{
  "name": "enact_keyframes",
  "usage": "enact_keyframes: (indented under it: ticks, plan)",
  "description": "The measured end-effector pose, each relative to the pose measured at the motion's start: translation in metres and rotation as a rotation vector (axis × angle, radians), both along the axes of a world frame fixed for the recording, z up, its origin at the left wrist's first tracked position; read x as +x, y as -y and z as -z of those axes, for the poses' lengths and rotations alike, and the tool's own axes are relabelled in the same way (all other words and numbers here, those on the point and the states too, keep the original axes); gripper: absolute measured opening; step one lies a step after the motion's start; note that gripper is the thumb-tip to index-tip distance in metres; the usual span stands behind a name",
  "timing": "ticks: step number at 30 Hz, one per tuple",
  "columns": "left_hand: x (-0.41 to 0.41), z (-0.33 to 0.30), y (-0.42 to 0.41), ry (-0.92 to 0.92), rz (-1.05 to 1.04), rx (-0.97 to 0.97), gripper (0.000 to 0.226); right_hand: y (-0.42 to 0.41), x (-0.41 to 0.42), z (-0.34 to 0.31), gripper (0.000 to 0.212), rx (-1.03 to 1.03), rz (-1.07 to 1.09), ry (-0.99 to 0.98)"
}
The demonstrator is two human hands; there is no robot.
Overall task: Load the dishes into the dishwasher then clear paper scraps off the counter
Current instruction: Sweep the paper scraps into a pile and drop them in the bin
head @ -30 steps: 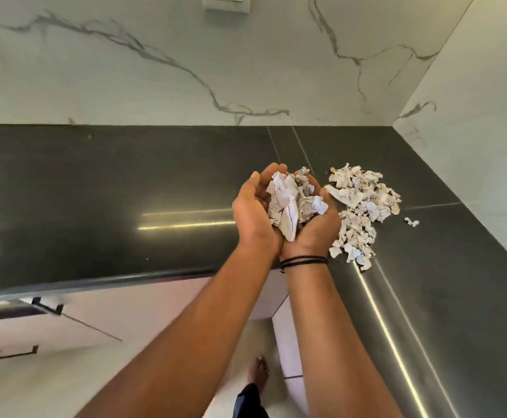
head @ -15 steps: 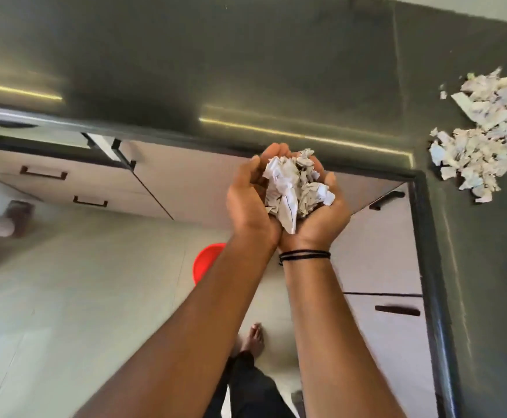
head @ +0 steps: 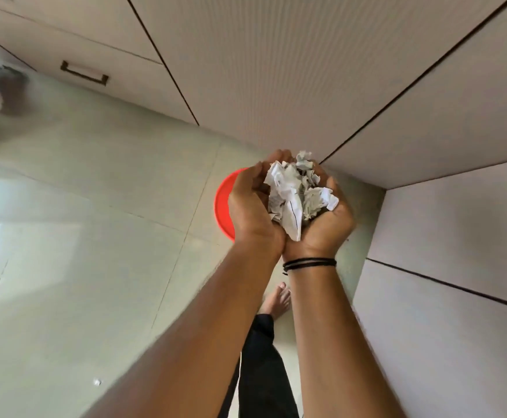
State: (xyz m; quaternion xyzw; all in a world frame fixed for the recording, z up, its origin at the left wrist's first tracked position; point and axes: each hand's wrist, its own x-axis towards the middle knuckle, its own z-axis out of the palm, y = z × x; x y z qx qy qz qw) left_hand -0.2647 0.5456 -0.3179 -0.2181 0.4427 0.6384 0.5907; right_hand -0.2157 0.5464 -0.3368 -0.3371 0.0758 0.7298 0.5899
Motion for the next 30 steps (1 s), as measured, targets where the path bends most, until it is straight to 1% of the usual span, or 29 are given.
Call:
enact_keyframes:
  ticks: [3,6,8,10,12,14,15,18,20,21,23,25,27,30]
  plan:
    - [-0.005,0.074,0.004,0.017,-0.019,-0.023,0.027,0.002,-0.006,0.069,0.042,-0.011,-0.066,0.023]
    - [-0.01,0.145,0.006,0.01,-0.042,-0.032,0.027,0.0,-0.012,0.134,0.039,-0.044,-0.101,0.024]
    - [-0.014,0.191,0.005,-0.017,-0.063,-0.082,0.026,-0.001,-0.018,0.179,0.039,-0.106,-0.108,0.034]
    - [-0.019,0.234,0.003,-0.039,-0.081,-0.123,0.026,-0.002,-0.024,0.219,0.032,-0.179,-0.118,0.035]
    - [-0.024,0.268,0.003,-0.045,-0.109,-0.178,0.027,-0.004,-0.029,0.253,0.032,-0.248,-0.141,0.074]
    - [-0.027,0.297,0.001,-0.068,-0.118,-0.247,0.034,-0.006,-0.032,0.281,0.035,-0.308,-0.16,0.175]
    - [-0.028,0.308,0.001,-0.087,-0.101,-0.289,0.036,-0.006,-0.034,0.296,0.038,-0.343,-0.155,0.252]
    - [-0.026,0.324,-0.003,-0.129,-0.075,-0.397,0.025,-0.007,-0.037,0.323,0.043,-0.475,-0.156,0.428]
    - [-0.025,0.338,-0.006,-0.137,-0.051,-0.43,0.037,-0.009,-0.035,0.333,0.039,-0.545,-0.173,0.513]
    - [-0.026,0.342,-0.007,-0.15,-0.029,-0.447,0.036,-0.009,-0.033,0.337,0.037,-0.572,-0.179,0.548]
    - [-0.029,0.343,-0.011,-0.205,0.035,-0.485,0.026,-0.014,-0.032,0.345,0.034,-0.604,-0.184,0.571]
    - [-0.032,0.343,-0.015,-0.258,0.12,-0.531,0.022,-0.018,-0.034,0.346,0.032,-0.633,-0.181,0.592]
    - [-0.033,0.34,-0.018,-0.275,0.162,-0.541,0.023,-0.021,-0.037,0.345,0.036,-0.638,-0.188,0.616]
    - [-0.034,0.332,-0.023,-0.225,0.15,-0.508,0.027,-0.024,-0.039,0.338,0.037,-0.624,-0.185,0.663]
